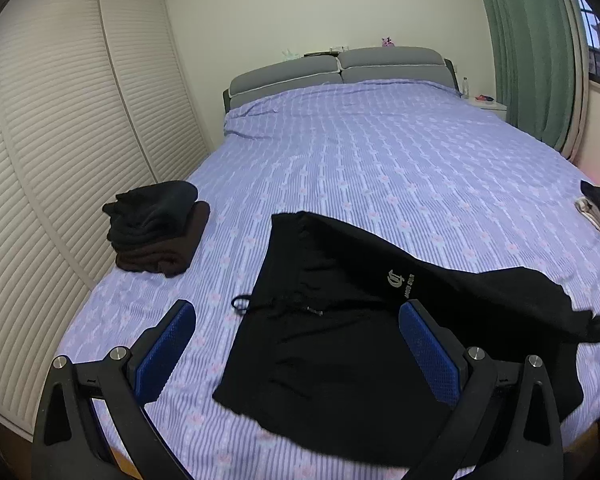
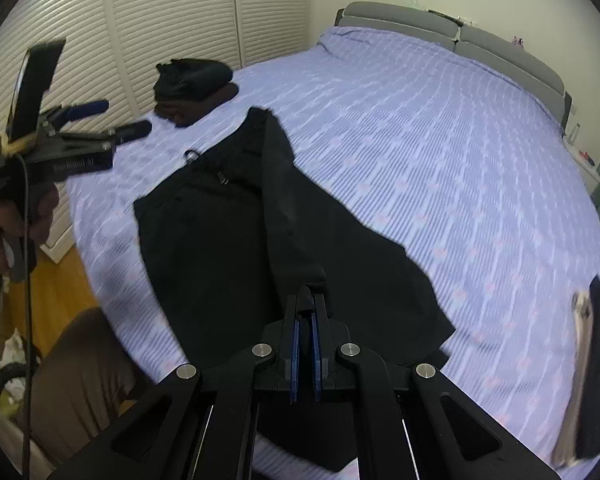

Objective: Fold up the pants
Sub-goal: 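Hold the pants up with the right tool, laying the legs onto the bed, then open the right tool to release the pants, then grasp the pants with the left tool and drag them flat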

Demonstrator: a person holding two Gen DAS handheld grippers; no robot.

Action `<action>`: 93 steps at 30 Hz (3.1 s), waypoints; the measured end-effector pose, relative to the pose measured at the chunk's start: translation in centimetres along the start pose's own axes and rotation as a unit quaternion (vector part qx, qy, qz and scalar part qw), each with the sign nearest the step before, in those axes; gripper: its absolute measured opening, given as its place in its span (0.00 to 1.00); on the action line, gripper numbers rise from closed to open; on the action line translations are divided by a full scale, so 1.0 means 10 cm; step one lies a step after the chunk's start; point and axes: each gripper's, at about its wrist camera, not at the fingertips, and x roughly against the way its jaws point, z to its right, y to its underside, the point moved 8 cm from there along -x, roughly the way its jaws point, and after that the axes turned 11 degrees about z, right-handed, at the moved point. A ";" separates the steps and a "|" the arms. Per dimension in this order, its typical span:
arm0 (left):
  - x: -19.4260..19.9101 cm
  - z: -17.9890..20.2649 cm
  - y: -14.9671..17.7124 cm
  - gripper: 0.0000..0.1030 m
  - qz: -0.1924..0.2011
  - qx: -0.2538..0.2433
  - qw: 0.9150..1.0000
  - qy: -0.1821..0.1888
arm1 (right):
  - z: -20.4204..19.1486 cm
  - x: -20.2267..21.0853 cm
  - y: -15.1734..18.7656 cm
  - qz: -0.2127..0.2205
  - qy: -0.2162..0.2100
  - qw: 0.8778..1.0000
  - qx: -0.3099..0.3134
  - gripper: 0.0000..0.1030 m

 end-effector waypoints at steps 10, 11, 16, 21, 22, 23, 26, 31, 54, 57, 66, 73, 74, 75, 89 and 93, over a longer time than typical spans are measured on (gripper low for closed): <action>0.24 0.04 0.30 1.00 -0.004 -0.008 1.000 0.001 | -0.36 -0.16 0.77 -0.025 0.009 1.000 0.007 0.06; 0.25 0.04 0.33 1.00 -0.004 -0.008 1.000 0.001 | -0.38 -0.19 0.83 -0.028 0.007 1.000 0.006 0.06; 0.27 0.08 0.40 1.00 -0.004 -0.010 1.000 0.001 | -0.47 -0.25 1.10 -0.037 0.014 0.999 0.015 0.06; 0.21 0.19 0.49 1.00 -0.013 -0.020 1.000 0.008 | -0.43 -0.35 1.29 -0.043 0.049 0.997 0.052 0.06; 0.21 0.22 0.51 1.00 -0.014 -0.021 1.000 0.009 | -0.43 -0.37 1.32 -0.045 0.049 0.996 0.053 0.06; 0.20 0.23 0.53 1.00 -0.016 -0.022 1.000 0.009 | -0.42 -0.38 1.34 -0.047 0.051 0.996 0.055 0.06; 0.19 0.28 0.57 1.00 -0.019 -0.020 1.000 0.011 | -0.41 -0.40 1.42 -0.053 0.058 0.994 0.070 0.06; 0.18 0.46 0.60 1.00 -0.020 -0.019 0.999 0.022 | -0.29 -0.35 1.48 -0.059 0.074 0.991 0.094 0.06; 0.08 0.54 0.72 1.00 -0.036 -0.019 0.999 0.024 | -0.05 -0.35 1.59 -0.071 0.056 0.994 0.059 0.65; 0.08 0.48 0.68 1.00 -0.033 -0.015 0.999 0.024 | -0.01 -0.19 1.38 -0.051 0.059 0.996 0.044 0.66; -0.07 0.10 0.44 1.00 -0.021 0.008 1.000 0.019 | 0.05 -0.18 0.55 -0.015 0.082 0.995 0.063 0.66; -0.74 0.08 0.06 1.00 -0.027 -0.044 0.996 0.075 | -0.04 -0.35 -0.02 0.011 0.098 0.994 0.042 0.66; -0.84 0.08 0.01 1.00 -0.031 -0.045 0.995 0.084 | -0.04 -0.38 -0.13 0.016 0.100 0.994 0.036 0.66; -0.93 0.08 -0.06 1.00 -0.034 -0.047 0.994 0.090 | -0.04 -0.42 -0.24 0.019 0.104 0.994 0.032 0.66; -2.55 0.28 -0.35 0.53 -0.106 -0.154 0.957 0.223 | 0.36 -1.40 -1.12 0.009 0.145 0.989 -0.009 0.66; -2.77 0.37 -0.35 0.49 -0.105 -0.177 0.942 0.263 | 0.53 -1.57 -1.29 0.015 0.148 0.987 -0.051 0.66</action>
